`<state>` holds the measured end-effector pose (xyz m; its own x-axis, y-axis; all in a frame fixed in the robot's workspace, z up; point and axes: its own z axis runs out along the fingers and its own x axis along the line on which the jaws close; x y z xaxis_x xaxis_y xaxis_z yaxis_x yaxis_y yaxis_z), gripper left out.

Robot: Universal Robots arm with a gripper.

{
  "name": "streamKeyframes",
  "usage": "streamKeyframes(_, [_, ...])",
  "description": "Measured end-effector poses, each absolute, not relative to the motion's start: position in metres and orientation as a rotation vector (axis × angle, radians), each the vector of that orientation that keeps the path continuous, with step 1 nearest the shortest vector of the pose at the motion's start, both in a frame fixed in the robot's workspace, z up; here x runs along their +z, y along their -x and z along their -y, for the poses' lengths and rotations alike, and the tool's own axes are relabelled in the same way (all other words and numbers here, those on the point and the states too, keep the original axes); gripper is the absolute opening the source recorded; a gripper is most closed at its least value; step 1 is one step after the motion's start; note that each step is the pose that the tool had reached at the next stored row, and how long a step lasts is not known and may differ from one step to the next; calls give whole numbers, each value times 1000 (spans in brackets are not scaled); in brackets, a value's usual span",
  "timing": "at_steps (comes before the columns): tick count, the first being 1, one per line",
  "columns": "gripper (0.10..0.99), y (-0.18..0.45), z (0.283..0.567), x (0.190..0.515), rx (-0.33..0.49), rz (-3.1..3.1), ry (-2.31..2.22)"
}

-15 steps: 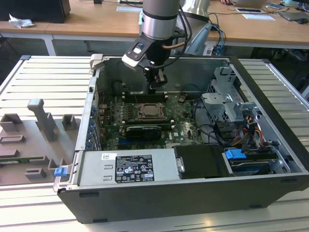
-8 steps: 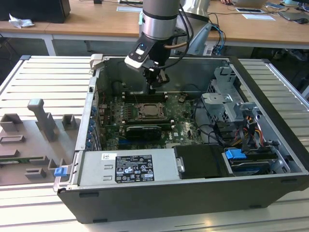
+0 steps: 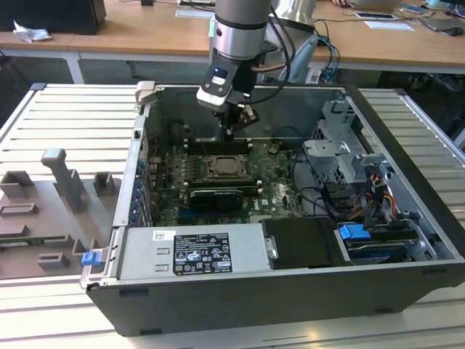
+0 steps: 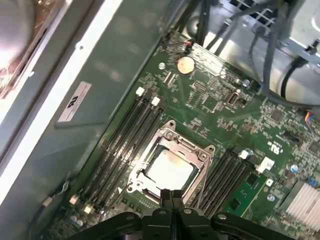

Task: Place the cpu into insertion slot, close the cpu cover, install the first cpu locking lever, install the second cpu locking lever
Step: 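Install the first cpu locking lever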

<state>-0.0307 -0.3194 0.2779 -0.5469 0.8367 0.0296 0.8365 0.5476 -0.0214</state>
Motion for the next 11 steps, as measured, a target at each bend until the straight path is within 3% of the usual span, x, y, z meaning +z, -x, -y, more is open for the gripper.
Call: streamKeyframes(11, [106,31,320,278,-35,2854,1241])
